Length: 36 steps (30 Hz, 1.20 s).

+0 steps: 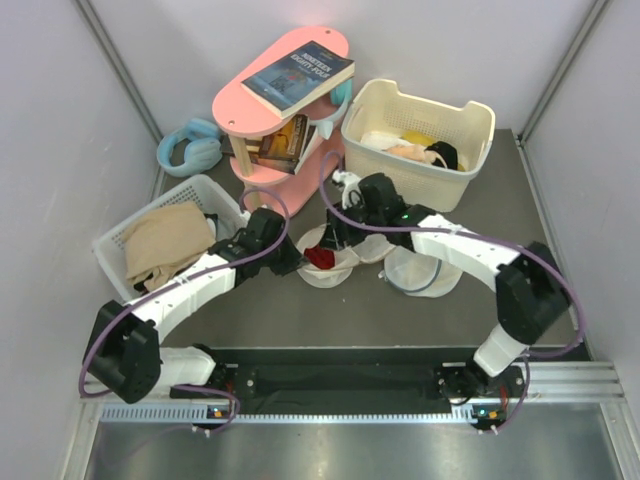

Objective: Unzip the laundry bag and remove the bra

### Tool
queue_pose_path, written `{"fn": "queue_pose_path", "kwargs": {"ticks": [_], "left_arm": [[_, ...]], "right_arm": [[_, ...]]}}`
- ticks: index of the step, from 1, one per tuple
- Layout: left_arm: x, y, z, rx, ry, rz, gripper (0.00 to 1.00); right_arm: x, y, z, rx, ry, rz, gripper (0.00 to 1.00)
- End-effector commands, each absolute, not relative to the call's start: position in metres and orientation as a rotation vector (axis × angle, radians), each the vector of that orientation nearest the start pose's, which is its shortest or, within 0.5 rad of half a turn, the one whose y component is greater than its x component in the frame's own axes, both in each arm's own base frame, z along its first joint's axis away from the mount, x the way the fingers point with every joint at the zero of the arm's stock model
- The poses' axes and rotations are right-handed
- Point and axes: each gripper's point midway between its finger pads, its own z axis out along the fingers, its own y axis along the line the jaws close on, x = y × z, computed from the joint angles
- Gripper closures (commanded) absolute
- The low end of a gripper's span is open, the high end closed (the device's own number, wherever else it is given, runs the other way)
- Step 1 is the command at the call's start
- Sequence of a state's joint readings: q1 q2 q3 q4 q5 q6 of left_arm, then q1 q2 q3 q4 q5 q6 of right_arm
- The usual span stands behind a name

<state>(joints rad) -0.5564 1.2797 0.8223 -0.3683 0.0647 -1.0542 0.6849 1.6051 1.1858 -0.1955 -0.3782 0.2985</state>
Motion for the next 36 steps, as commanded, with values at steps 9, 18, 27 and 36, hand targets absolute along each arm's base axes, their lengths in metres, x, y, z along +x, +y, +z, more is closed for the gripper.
{"fn": "queue_pose_path", "kwargs": {"ticks": [9, 18, 27, 36], "left_arm": [[0.263, -0.223, 0.124, -0.6, 2.452, -0.837, 1.0], [0.263, -0.236, 0.129, -0.551, 2.447, -0.929, 1.0], [0.263, -0.242, 0.134, -0.535, 2.429, -0.984, 1.0], [0.264, -0.242, 0.137, -0.543, 2.41, -0.995, 1.0]], "right_arm": [[0.301, 0.375, 0.101, -0.768, 2.284, 0.796, 0.44], [0.328, 0.387, 0.08, -0.692, 2.221, 0.653, 0.19], [0.32, 0.402, 0.051, -0.705, 2.213, 0.603, 0.18], [0.316, 0.391, 0.033, -0.67, 2.271, 0.526, 0.92]]}}
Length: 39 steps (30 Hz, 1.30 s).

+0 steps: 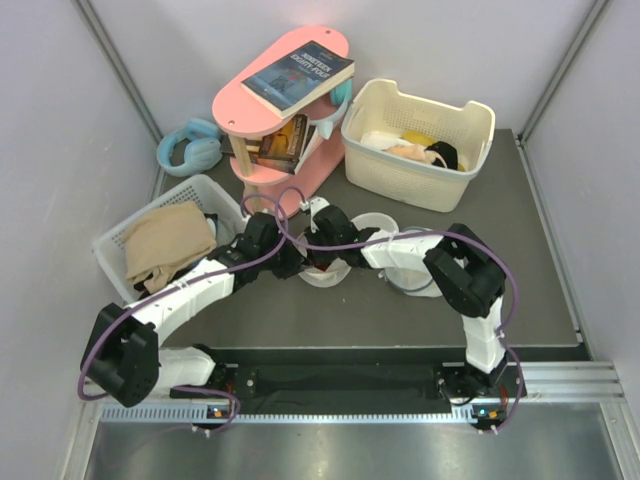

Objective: Unzip the laundry bag and remove the bra

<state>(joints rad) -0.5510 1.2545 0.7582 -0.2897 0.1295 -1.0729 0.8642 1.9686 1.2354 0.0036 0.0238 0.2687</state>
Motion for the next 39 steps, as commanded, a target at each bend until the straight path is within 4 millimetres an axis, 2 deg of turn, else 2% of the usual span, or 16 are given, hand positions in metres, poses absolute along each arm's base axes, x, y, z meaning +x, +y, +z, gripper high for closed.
{"fn": "queue_pose_path", "kwargs": {"ticks": [1, 3, 4, 7, 9, 10, 16, 21, 24, 25, 28, 30, 35, 39], "left_arm": [[0.264, -0.241, 0.137, -0.552, 2.409, -0.99, 1.0], [0.264, -0.237, 0.132, -0.572, 2.422, -0.96, 1.0], [0.263, -0.237, 0.132, -0.569, 2.426, -0.953, 1.0], [0.264, -0.229, 0.126, -0.6, 2.447, -0.886, 1.0], [0.267, -0.222, 0.125, -0.627, 2.446, -0.837, 1.0], [0.266, -0.219, 0.122, -0.641, 2.456, -0.813, 1.0], [0.273, -0.217, 0.124, -0.645, 2.444, -0.808, 1.0], [0.277, -0.218, 0.123, -0.637, 2.458, -0.79, 1.0], [0.276, -0.217, 0.121, -0.644, 2.463, -0.786, 1.0], [0.276, -0.216, 0.12, -0.647, 2.462, -0.783, 1.0], [0.278, -0.214, 0.12, -0.654, 2.458, -0.778, 1.0], [0.28, -0.213, 0.12, -0.658, 2.454, -0.776, 1.0], [0.292, -0.211, 0.124, -0.655, 2.434, -0.773, 1.0], [0.294, -0.216, 0.123, -0.627, 2.465, -0.79, 1.0]], "right_arm": [[0.316, 0.391, 0.036, -0.666, 2.265, 0.534, 0.97], [0.317, 0.391, 0.053, -0.662, 2.24, 0.583, 1.0], [0.322, 0.389, 0.071, -0.642, 2.209, 0.609, 1.0], [0.319, 0.387, 0.1, -0.626, 2.171, 0.716, 1.0], [0.321, 0.377, 0.129, -0.585, 2.123, 0.771, 1.0], [0.32, 0.373, 0.15, -0.567, 2.082, 0.799, 1.0], [0.313, 0.351, 0.19, -0.524, 2.017, 0.914, 1.0], [0.305, 0.342, 0.205, -0.514, 2.013, 0.977, 1.0], [0.3, 0.334, 0.221, -0.503, 1.981, 1.006, 1.0], [0.297, 0.332, 0.232, -0.499, 1.952, 1.018, 1.0], [0.293, 0.329, 0.244, -0.501, 1.924, 1.057, 1.0], [0.287, 0.332, 0.246, -0.532, 1.913, 1.113, 1.0], [0.273, 0.341, 0.22, -0.587, 1.975, 1.181, 1.0], [0.273, 0.341, 0.233, -0.582, 1.927, 1.19, 1.0]]}}
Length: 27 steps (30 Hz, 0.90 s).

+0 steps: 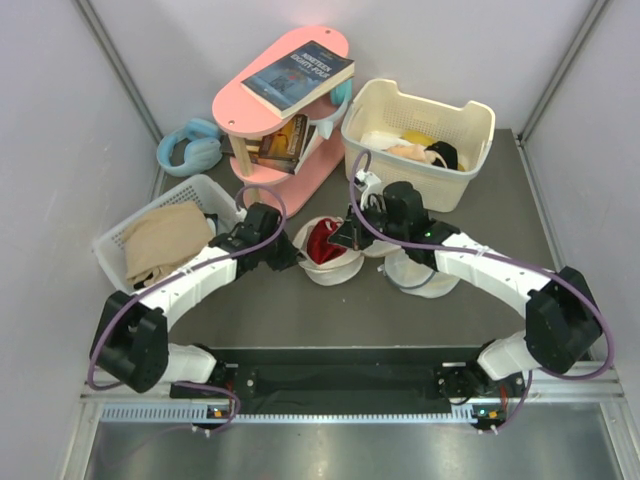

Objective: Unzip the laundry bag and remove the bra

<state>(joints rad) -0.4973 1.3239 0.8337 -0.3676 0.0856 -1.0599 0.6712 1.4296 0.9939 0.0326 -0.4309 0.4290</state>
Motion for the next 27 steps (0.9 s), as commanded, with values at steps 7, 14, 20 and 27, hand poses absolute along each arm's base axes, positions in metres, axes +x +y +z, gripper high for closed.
{"fn": "queue_pose_path", "kwargs": {"ticks": [7, 14, 20, 27], "left_arm": [[0.289, -0.218, 0.104, -0.587, 2.521, -0.775, 1.0], [0.29, -0.235, 0.106, -0.484, 2.539, -0.787, 1.0], [0.29, -0.24, 0.108, -0.448, 2.544, -0.777, 1.0], [0.288, -0.226, 0.106, -0.487, 2.538, -0.708, 1.0]], "right_arm": [[0.284, 0.347, 0.278, -0.507, 1.776, 1.238, 1.0], [0.32, 0.348, 0.289, -0.386, 1.714, 1.133, 1.0], [0.342, 0.357, 0.294, -0.341, 1.709, 1.107, 1.0], [0.334, 0.348, 0.326, -0.358, 1.665, 1.092, 1.0]]}}
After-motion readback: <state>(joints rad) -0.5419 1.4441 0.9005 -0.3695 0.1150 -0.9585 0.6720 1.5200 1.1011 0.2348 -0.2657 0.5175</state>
